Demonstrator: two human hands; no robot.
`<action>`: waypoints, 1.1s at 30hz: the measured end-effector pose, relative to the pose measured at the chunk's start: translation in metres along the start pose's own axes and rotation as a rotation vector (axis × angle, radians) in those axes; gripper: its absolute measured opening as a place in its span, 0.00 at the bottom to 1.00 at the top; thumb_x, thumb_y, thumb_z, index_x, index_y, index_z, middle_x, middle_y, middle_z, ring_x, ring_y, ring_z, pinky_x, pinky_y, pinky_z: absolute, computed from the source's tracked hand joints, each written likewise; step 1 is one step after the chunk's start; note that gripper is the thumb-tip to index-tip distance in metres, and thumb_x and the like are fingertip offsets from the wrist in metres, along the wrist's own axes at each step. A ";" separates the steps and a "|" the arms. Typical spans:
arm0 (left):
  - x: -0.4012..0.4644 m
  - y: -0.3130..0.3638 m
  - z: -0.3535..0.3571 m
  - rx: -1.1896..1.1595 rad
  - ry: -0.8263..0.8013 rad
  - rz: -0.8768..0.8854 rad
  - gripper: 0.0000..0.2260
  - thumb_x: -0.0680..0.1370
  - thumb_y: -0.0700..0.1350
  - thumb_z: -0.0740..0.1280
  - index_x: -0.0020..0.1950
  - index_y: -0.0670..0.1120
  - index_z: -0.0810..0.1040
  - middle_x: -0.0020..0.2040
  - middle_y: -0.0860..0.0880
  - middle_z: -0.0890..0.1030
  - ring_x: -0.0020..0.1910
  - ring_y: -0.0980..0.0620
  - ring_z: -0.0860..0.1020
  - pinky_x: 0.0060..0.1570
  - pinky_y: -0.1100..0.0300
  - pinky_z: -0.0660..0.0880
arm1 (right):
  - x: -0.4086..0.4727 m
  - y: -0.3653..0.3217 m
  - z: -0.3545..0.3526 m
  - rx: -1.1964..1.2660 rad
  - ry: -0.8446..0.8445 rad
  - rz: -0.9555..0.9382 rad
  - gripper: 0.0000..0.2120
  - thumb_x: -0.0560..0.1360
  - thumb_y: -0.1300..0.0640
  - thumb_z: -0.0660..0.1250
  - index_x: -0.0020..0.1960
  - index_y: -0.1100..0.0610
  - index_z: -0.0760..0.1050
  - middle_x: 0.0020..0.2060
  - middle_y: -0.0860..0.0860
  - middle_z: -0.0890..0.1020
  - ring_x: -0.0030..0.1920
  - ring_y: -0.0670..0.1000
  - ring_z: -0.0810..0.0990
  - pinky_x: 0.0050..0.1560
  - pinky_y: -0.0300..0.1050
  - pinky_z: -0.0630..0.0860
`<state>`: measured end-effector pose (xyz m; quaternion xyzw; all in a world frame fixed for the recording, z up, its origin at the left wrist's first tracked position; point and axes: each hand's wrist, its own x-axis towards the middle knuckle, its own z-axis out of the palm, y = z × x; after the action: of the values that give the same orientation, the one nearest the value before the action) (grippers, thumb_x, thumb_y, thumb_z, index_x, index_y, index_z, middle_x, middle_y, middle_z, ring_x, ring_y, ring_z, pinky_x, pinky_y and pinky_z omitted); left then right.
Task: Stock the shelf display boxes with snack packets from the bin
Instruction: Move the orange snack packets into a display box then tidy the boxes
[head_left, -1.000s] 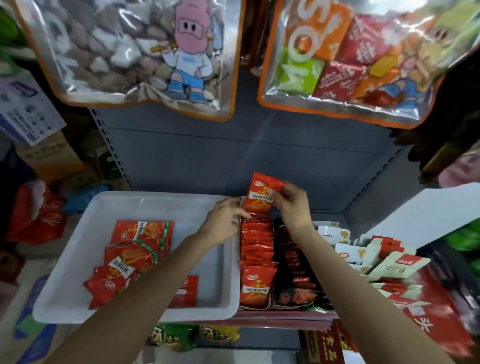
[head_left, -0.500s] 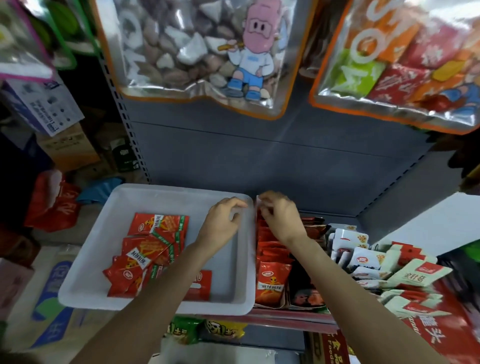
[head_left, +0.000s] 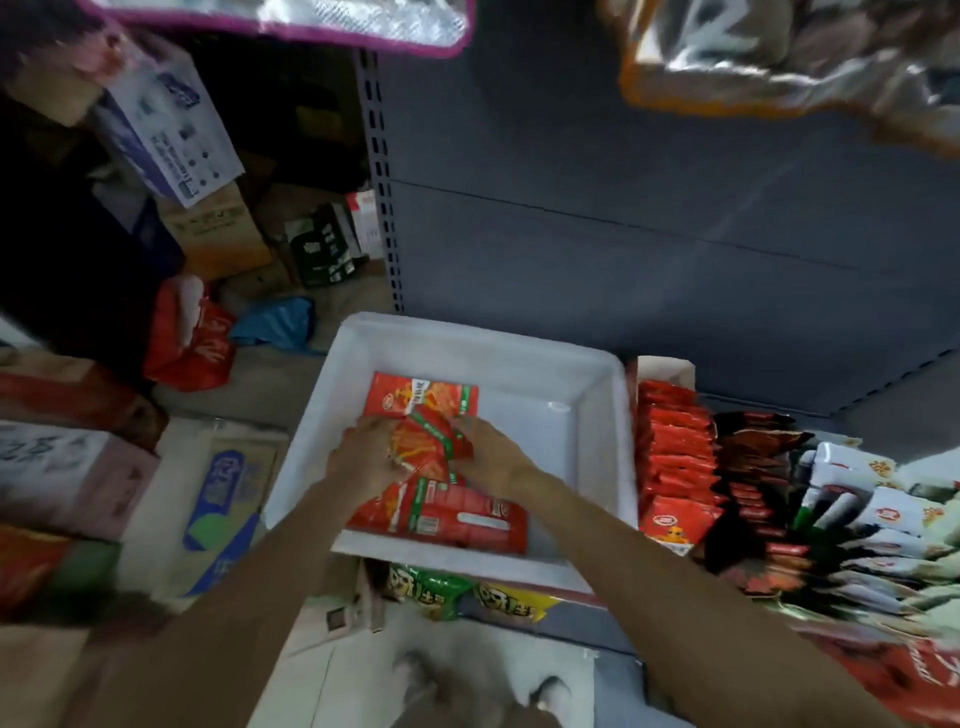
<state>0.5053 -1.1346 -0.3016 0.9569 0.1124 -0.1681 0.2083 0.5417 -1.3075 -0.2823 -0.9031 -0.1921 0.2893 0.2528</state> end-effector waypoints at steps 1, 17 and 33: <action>0.001 -0.004 0.002 0.004 -0.013 0.012 0.32 0.70 0.48 0.74 0.71 0.49 0.66 0.69 0.44 0.68 0.66 0.44 0.68 0.66 0.49 0.67 | 0.004 -0.001 0.007 -0.067 -0.054 -0.036 0.32 0.78 0.60 0.62 0.77 0.55 0.51 0.76 0.55 0.56 0.73 0.56 0.59 0.70 0.43 0.56; -0.008 0.027 -0.037 -0.055 0.347 0.405 0.21 0.74 0.45 0.70 0.67 0.49 0.73 0.62 0.49 0.76 0.63 0.49 0.71 0.61 0.57 0.64 | 0.001 0.007 -0.023 0.148 0.377 -0.007 0.10 0.73 0.69 0.65 0.51 0.60 0.81 0.43 0.55 0.83 0.41 0.50 0.76 0.39 0.33 0.69; -0.008 0.179 -0.045 -0.796 0.368 0.393 0.07 0.74 0.40 0.70 0.48 0.43 0.73 0.36 0.47 0.81 0.37 0.48 0.80 0.40 0.55 0.73 | -0.085 0.082 -0.144 0.040 0.884 -0.009 0.08 0.71 0.67 0.67 0.49 0.61 0.81 0.45 0.56 0.83 0.44 0.56 0.81 0.45 0.41 0.73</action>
<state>0.5612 -1.2753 -0.1953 0.8199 0.0201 0.1025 0.5629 0.5827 -1.4643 -0.1908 -0.9341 -0.0637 -0.1224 0.3292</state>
